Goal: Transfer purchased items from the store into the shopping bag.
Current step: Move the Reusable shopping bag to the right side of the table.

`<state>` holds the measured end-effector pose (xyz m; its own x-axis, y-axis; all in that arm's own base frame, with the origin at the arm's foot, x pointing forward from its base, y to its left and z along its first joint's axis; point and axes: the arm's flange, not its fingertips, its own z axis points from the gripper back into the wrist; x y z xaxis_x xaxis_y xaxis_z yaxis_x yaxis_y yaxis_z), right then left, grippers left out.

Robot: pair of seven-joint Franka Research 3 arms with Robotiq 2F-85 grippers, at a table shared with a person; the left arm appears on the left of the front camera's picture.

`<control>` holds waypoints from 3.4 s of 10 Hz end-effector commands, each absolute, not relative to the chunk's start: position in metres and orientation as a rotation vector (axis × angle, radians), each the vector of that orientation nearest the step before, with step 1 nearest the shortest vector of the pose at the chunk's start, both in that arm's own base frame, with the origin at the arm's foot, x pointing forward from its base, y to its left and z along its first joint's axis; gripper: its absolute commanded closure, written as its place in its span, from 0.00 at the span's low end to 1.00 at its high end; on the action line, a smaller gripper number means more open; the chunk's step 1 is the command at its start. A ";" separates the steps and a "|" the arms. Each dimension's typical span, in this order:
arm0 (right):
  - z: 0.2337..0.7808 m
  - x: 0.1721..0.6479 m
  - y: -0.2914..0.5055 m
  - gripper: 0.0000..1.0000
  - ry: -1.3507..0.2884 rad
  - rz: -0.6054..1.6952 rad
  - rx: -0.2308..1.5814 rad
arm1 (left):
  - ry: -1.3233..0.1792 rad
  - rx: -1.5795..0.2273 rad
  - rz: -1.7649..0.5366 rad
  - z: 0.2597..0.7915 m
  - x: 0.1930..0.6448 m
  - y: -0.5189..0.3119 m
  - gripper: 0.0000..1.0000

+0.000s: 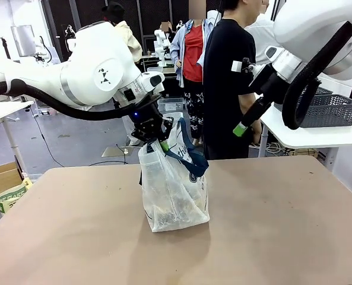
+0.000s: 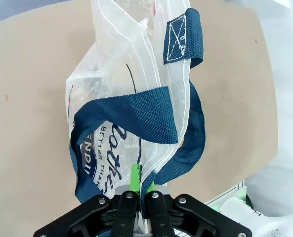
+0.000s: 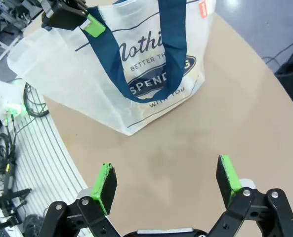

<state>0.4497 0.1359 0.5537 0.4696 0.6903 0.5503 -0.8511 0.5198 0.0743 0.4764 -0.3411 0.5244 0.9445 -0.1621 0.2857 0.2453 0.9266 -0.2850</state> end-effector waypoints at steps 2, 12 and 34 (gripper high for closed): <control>0.554 0.451 0.137 0.00 -0.486 0.950 0.371 | -0.259 -0.336 -0.204 0.526 0.476 -0.341 1.00; 0.554 0.451 0.137 0.00 -0.486 0.950 0.371 | -0.142 -0.088 -0.264 0.559 0.500 -0.344 1.00; 0.554 0.451 0.137 0.00 -0.486 0.950 0.371 | -0.246 0.195 -0.153 0.550 0.453 -0.006 1.00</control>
